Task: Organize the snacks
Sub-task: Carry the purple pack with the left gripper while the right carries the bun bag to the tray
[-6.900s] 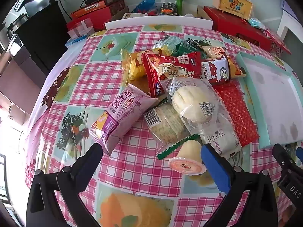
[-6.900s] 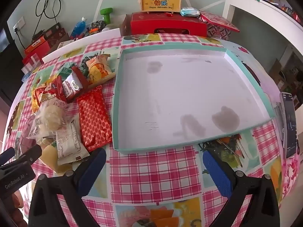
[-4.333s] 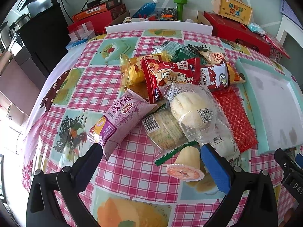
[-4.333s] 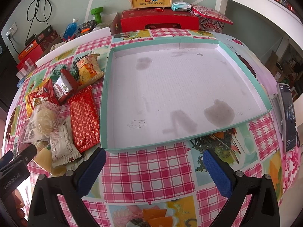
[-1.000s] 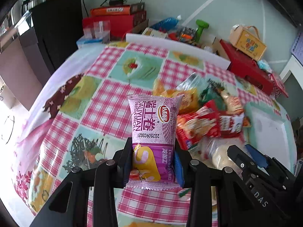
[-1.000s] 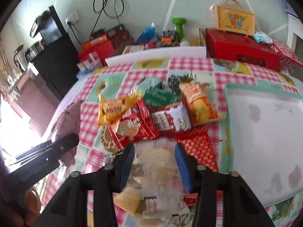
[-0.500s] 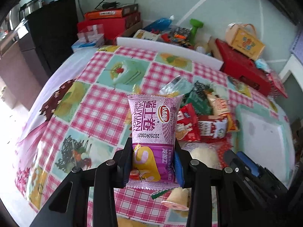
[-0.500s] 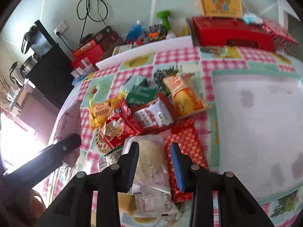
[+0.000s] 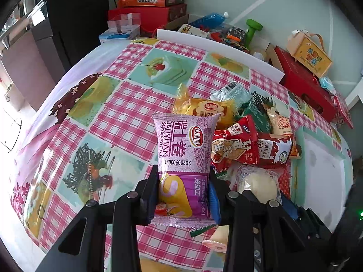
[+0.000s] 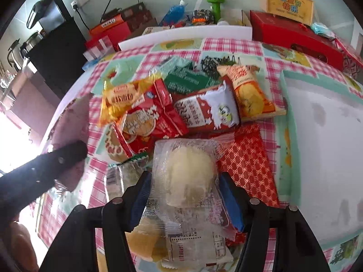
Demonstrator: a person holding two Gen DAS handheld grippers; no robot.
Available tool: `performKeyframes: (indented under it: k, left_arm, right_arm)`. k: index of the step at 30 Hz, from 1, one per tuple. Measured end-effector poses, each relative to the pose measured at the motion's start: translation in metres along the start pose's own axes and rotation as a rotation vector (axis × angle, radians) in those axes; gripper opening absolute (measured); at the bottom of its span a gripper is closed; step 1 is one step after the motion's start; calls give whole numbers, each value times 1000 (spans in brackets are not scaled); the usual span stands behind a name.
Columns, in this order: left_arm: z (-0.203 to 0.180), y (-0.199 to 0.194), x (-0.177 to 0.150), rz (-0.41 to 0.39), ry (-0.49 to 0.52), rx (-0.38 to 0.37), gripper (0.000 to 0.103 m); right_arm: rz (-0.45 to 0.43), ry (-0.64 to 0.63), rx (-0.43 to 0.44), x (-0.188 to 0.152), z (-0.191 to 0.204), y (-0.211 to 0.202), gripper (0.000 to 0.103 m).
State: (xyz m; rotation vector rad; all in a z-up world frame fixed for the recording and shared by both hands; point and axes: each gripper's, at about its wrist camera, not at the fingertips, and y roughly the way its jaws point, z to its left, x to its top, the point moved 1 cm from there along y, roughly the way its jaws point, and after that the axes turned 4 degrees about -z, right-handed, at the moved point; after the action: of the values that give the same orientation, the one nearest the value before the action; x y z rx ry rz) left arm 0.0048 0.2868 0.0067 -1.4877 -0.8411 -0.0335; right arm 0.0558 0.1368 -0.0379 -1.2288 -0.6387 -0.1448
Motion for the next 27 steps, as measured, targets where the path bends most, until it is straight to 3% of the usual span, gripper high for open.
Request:
performKeyframes:
  k: [8, 21, 27]
  left_arm:
    - [2, 3, -1, 12, -12, -29, 40]
    - [-2, -9, 1, -24, -8, -47, 40]
    - [-6, -13, 1, -42, 9, -43, 40]
  right_arm:
    - [-22, -37, -42, -2, 6, -4, 55]
    - [-129, 52, 43, 5, -13, -53, 55]
    - [-148, 113, 35, 8, -35, -62, 55]
